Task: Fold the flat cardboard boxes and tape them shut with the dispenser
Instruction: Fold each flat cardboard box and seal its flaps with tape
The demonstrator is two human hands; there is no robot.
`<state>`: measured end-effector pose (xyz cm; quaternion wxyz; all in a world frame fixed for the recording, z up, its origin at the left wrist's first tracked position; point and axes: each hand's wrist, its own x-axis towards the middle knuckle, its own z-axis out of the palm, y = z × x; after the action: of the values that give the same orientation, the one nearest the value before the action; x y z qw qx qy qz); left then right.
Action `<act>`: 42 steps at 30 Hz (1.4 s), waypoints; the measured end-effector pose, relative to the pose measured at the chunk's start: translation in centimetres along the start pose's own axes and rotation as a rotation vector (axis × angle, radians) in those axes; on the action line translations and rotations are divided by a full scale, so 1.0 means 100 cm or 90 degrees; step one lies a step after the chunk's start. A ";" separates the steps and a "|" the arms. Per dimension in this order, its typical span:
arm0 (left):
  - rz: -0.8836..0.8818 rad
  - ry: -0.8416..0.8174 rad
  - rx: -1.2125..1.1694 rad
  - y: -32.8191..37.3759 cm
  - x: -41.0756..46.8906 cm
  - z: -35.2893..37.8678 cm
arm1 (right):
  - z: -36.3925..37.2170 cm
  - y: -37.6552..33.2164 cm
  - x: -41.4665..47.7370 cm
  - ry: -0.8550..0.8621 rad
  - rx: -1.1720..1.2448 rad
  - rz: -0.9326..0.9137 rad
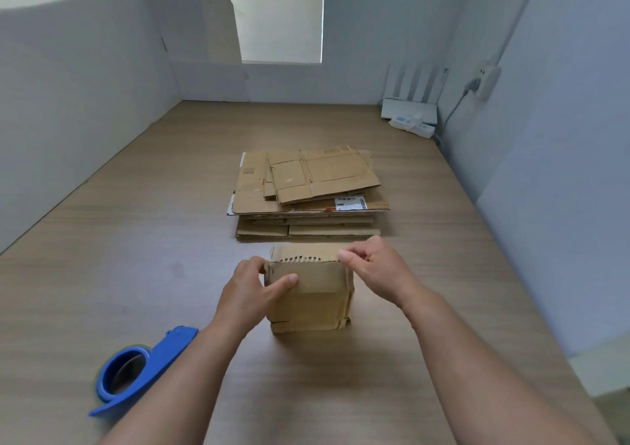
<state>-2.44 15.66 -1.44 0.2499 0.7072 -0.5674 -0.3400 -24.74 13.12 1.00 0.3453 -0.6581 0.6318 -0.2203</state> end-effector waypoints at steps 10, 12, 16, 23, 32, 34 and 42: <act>-0.003 -0.058 -0.015 -0.002 0.011 0.005 | 0.026 0.021 -0.005 -0.002 0.138 0.029; -0.003 -0.049 -0.032 -0.001 0.011 0.007 | 0.031 0.022 -0.003 0.012 0.142 0.030; 0.022 -0.030 0.038 0.002 0.014 0.005 | 0.033 0.023 -0.002 0.025 0.153 0.040; 0.053 -0.074 -0.068 0.011 0.010 0.028 | 0.012 0.036 -0.005 0.069 0.155 0.058; 0.042 -0.067 -0.083 0.002 0.017 0.023 | 0.017 0.026 0.003 0.029 0.147 0.055; 0.020 -0.079 -0.098 -0.001 0.016 0.017 | 0.022 0.019 0.007 0.028 0.132 0.045; 0.068 -0.001 0.011 0.011 0.017 0.008 | 0.018 0.015 0.018 0.050 0.155 0.032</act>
<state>-3.54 13.77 -1.47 0.2613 0.6776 -0.6077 -0.3215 -24.25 11.69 -1.60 0.4034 -0.5860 0.6297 -0.3121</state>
